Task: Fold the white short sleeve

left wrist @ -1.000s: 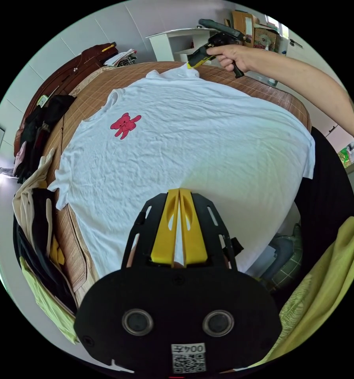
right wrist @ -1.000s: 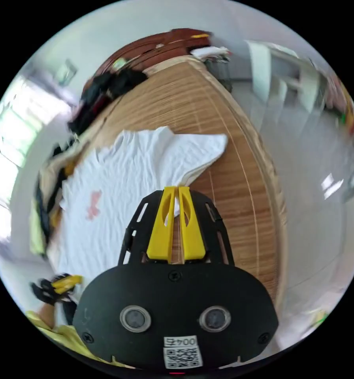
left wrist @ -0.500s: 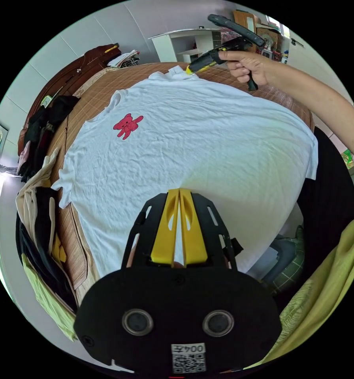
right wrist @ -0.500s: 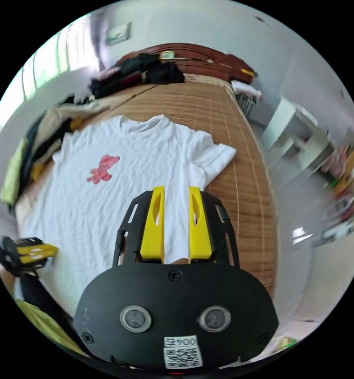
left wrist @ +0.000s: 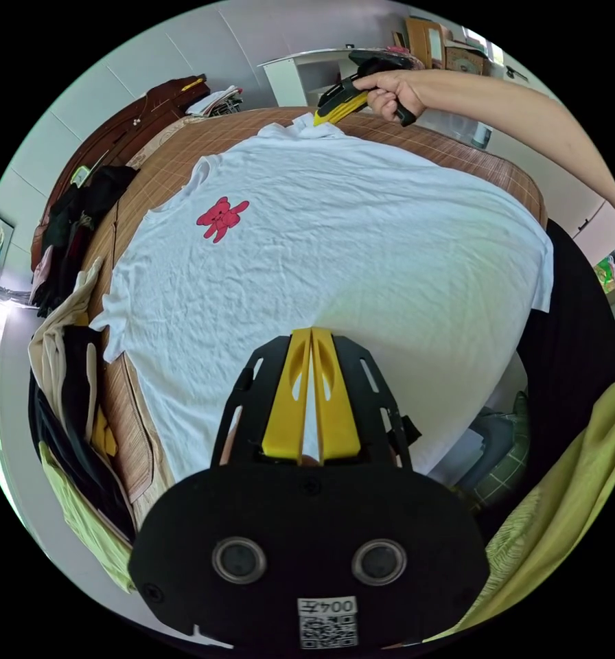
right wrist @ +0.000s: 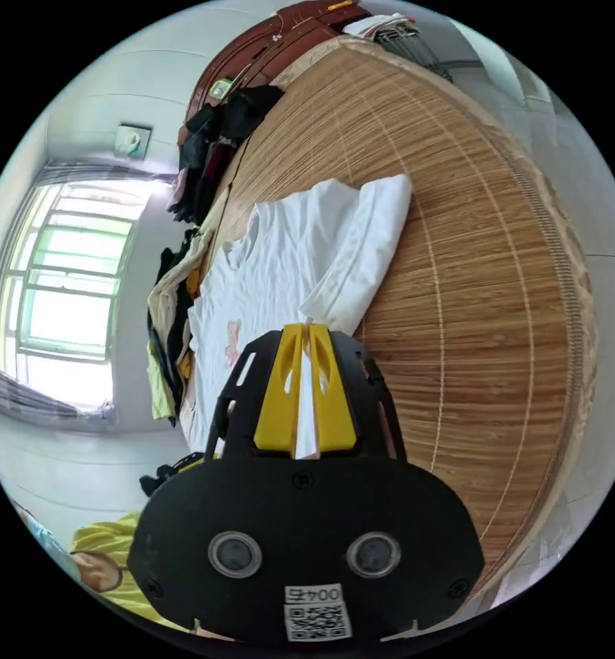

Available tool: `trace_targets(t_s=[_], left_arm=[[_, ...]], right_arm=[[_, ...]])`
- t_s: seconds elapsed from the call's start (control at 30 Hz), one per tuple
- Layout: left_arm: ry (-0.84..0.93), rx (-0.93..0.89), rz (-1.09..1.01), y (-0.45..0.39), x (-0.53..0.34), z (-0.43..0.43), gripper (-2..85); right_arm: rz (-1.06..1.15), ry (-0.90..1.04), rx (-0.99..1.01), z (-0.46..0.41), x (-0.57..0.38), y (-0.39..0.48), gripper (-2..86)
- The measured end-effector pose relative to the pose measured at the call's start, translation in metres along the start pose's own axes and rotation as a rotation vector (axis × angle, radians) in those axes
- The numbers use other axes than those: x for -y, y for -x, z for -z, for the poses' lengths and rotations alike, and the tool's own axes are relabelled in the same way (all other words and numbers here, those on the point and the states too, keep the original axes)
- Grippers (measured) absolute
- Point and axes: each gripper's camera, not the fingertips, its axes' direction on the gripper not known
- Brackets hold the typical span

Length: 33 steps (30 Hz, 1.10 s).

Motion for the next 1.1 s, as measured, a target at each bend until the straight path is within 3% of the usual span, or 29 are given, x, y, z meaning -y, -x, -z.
trace_targets(t_s=[0.13,0.37,0.57,0.77,0.93,1.1], left_arm=[[-0.013,-0.008,0.013,0.006,-0.001,0.002,0.2],[-0.010,0.010,0.000,0.015,0.003,0.010,0.1],[-0.009,0.005,0.009,0.028,0.006,0.019,0.1],[-0.011,-0.001,0.016,0.043,0.010,0.031,0.2],[-0.013,-0.001,0.022,0.057,0.014,0.041,0.2],[-0.026,-0.013,0.055,0.074,0.017,0.051,0.4]], right_arm=[[-0.142,-0.293,-0.173,0.050,-0.064,-0.013,2.3],[-0.282,-0.349,-0.294,0.074,-0.133,-0.054,4.7],[0.004,-0.276,-0.310,0.078,-0.103,-0.010,0.7],[0.251,-0.006,-0.626,0.024,-0.076,0.027,0.1],[0.305,-0.166,-0.681,0.071,-0.114,0.056,4.7],[0.421,-0.158,-0.585,0.099,-0.208,0.089,7.7]])
